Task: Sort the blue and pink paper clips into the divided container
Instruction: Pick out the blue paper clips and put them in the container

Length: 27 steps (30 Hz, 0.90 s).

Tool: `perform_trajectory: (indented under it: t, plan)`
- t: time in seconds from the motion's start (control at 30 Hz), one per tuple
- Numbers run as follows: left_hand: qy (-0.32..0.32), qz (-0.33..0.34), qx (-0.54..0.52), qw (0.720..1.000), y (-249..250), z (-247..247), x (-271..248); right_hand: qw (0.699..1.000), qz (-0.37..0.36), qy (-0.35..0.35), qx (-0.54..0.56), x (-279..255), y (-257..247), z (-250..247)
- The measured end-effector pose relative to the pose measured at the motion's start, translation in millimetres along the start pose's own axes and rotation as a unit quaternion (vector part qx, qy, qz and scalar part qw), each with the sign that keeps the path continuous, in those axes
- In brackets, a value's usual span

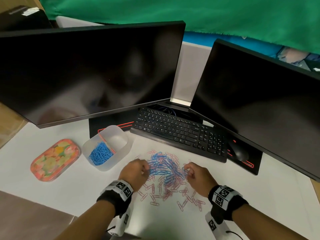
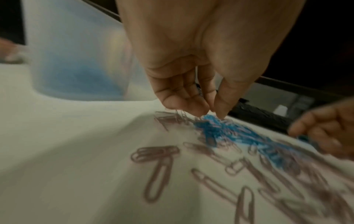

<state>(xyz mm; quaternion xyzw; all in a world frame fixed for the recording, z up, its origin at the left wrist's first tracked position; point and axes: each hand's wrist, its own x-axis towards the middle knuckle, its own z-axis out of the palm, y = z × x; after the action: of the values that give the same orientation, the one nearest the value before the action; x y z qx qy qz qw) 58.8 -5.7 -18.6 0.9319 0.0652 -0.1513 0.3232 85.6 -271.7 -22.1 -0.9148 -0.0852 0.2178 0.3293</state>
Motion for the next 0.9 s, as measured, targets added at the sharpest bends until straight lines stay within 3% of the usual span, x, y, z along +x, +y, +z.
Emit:
perform_trajectory:
  t: [0.13,0.47,0.6,0.67,0.77,0.83,0.9]
  plan:
    - [-0.023,0.004,0.088,0.996,2,9,2,0.999,0.022,-0.011,0.029,0,-4,0]
    - [-0.033,-0.002,0.087,0.996,5,6,6,0.999,0.023,-0.015,0.044,2,-17,0]
    - [-0.036,-0.001,0.083,0.996,7,6,6,0.991,0.065,-0.031,0.110,8,-19,2]
    - [-0.024,0.005,0.045,0.999,7,5,6,0.966,0.110,-0.041,0.231,10,-18,0]
    - [0.012,-0.024,-0.060,0.998,5,-2,5,0.899,0.161,-0.027,0.406,11,-13,-4]
    - [0.029,-0.058,-0.132,0.989,0,-7,6,0.869,0.190,0.009,0.457,13,-9,-8]
    - [0.016,-0.092,-0.253,0.963,-6,-13,9,0.851,0.219,0.046,0.474,17,-5,-13]
